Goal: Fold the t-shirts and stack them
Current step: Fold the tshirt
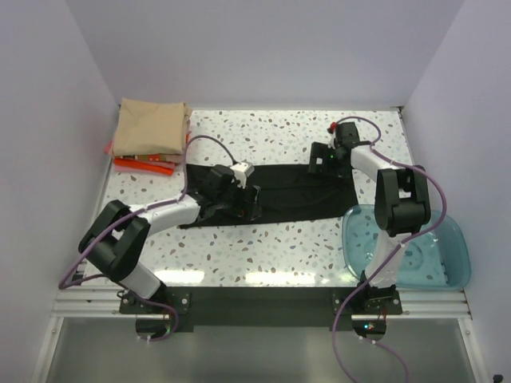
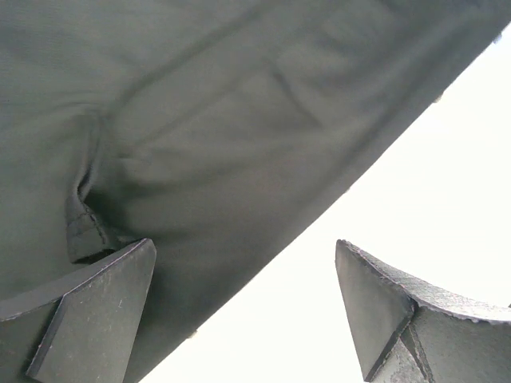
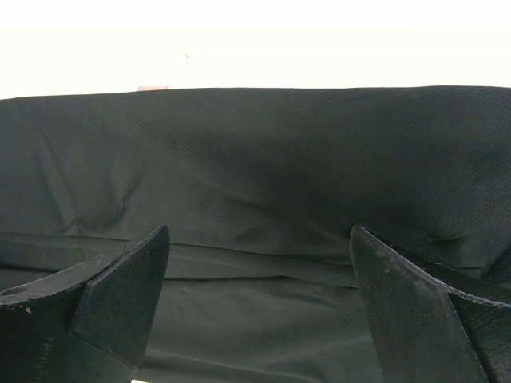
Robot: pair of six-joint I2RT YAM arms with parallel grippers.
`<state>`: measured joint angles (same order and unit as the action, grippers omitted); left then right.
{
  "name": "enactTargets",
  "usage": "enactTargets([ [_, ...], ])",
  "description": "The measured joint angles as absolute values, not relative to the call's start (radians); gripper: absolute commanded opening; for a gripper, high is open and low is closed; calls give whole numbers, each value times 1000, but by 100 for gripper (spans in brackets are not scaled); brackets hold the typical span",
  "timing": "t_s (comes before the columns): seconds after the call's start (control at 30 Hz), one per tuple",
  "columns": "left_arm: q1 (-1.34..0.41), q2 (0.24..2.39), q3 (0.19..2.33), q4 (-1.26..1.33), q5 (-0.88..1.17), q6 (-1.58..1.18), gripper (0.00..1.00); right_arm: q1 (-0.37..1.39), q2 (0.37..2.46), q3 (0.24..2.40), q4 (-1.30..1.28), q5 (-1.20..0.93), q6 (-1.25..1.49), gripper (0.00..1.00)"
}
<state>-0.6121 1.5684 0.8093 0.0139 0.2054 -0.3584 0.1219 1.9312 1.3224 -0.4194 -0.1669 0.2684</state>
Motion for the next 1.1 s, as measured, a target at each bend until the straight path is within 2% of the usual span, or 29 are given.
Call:
enactTargets([
  [0.33, -733, 1567, 805, -4, 243, -295, 100, 117, 1931, 1323, -430, -167, 268, 99],
  [0.6, -738, 1441, 807, -126, 16, -326, 100, 117, 1931, 1329, -438, -168, 267, 99],
  [0.77, -667, 1419, 867, -217, -130, -424, 100, 117, 1931, 1344, -436, -182, 249, 99],
  [0.97, -485, 1483, 892, -240, -159, -550, 100, 117, 1931, 1348, -424, -247, 192, 99],
  [1.1, -468, 1588, 925, -257, -157, -607, 100, 118, 1933, 1356, -422, -264, 172, 99],
])
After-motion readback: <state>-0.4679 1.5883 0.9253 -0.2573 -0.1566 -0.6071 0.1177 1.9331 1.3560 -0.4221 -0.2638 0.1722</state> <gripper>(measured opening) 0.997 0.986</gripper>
